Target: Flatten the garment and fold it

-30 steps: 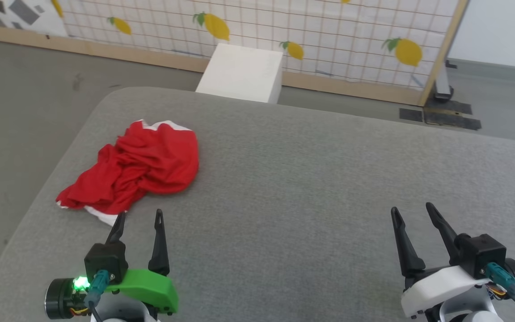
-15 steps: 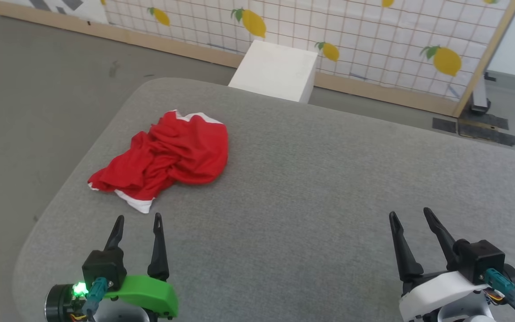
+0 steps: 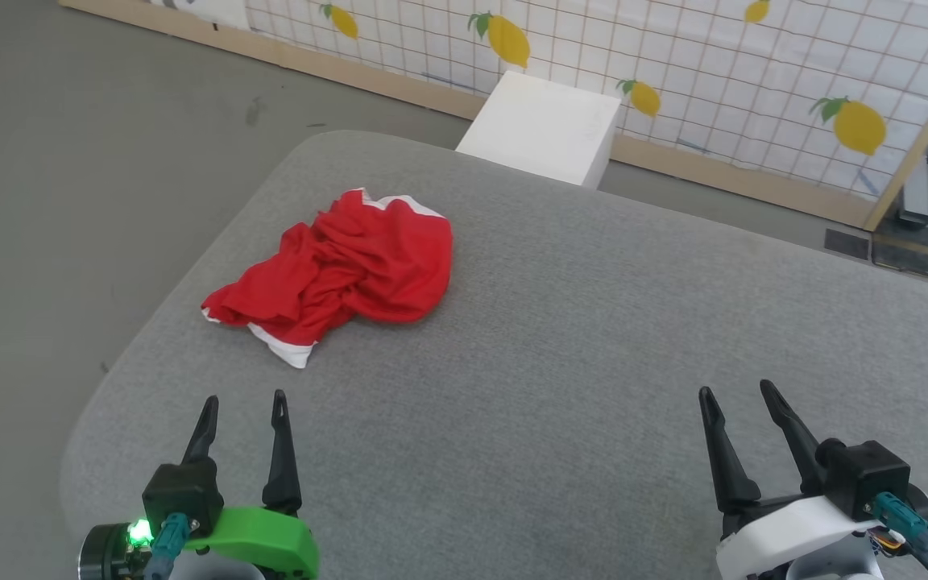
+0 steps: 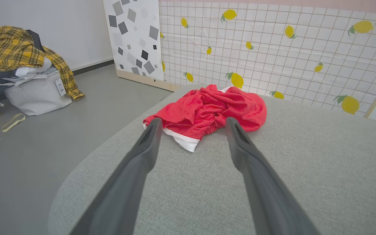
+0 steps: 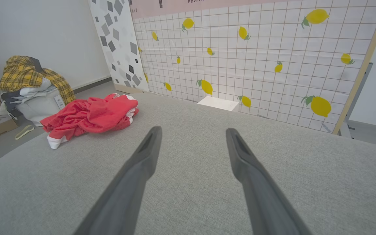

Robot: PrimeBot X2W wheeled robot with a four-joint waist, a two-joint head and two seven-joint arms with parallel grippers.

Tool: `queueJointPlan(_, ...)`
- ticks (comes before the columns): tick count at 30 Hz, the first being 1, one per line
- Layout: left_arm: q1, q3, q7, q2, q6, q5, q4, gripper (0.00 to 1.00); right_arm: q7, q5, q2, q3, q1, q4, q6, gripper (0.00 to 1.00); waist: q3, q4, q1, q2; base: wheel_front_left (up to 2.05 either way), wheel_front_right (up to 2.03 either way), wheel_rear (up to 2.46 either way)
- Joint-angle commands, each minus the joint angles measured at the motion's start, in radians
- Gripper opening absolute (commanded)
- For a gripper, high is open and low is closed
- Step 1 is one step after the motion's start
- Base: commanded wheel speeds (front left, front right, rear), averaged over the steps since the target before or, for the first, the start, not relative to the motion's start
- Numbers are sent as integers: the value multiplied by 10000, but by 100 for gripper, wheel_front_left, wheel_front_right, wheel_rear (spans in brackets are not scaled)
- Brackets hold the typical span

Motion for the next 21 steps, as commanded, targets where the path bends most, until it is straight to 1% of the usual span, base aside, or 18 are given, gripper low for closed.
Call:
queueJointPlan(1,211,-3,-146,39,64,-33,-60,100,-113,107,-1,22,181,48,-11,100,6,131,0,0,0,0,0)
queueJointPlan(9,295,-6,-310,47,84,-41,-36,100,-278,221,-1,64,267,151,-13,100,7,492,0,0,0,0,0)
queueJointPlan(15,294,-2,-432,89,56,-59,75,100,-401,333,-1,160,283,231,-13,100,42,639,0,0,0,0,0)
queueJointPlan(21,-65,-27,-554,161,-117,-260,375,100,-525,357,-1,225,208,278,-14,100,203,646,0,0,0,0,0)
